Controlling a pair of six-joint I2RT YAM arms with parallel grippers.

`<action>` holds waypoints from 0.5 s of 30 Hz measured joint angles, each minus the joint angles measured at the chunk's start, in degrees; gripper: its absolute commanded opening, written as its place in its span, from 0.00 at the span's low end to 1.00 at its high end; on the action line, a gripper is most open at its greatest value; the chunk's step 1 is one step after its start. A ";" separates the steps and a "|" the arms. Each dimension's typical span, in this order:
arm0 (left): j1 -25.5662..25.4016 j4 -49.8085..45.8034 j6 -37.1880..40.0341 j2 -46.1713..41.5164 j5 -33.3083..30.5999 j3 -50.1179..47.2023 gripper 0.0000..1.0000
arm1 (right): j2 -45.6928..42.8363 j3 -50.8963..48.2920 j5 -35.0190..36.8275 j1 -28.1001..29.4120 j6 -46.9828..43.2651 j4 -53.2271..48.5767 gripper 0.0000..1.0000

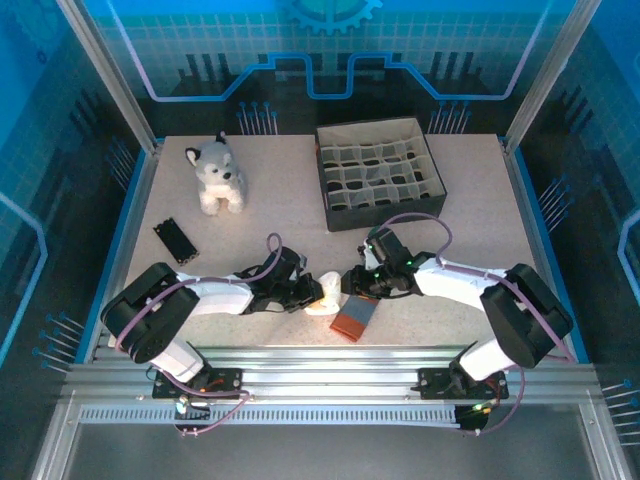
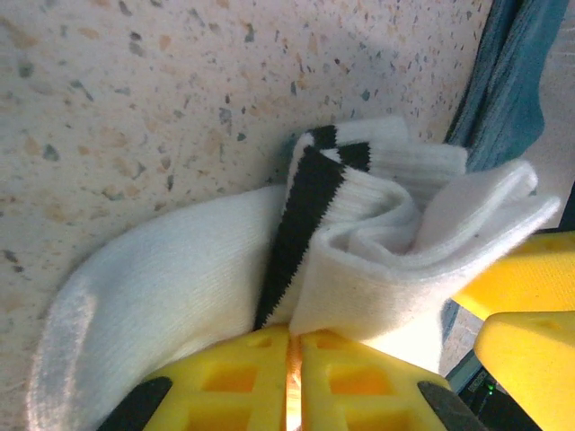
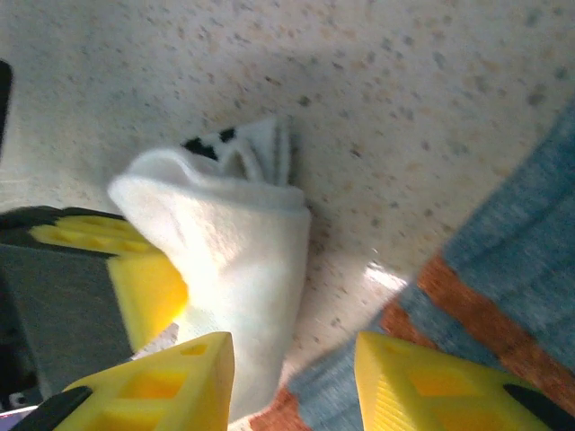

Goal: Roll the socks

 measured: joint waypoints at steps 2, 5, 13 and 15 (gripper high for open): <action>0.24 0.57 0.00 0.00 0.33 -0.37 0.10 | 0.46 0.00 -0.57 0.02 0.37 1.88 0.39; 0.57 1.60 0.00 0.00 0.79 -0.98 0.10 | 1.20 0.02 -0.85 0.02 0.44 3.43 0.39; 1.42 4.98 -0.17 0.50 2.38 -2.49 0.10 | 5.88 0.07 -1.27 0.50 1.25 5.84 0.38; 1.55 5.20 -0.17 0.61 2.69 -2.51 0.09 | 6.56 0.11 -1.75 0.74 1.66 6.88 0.37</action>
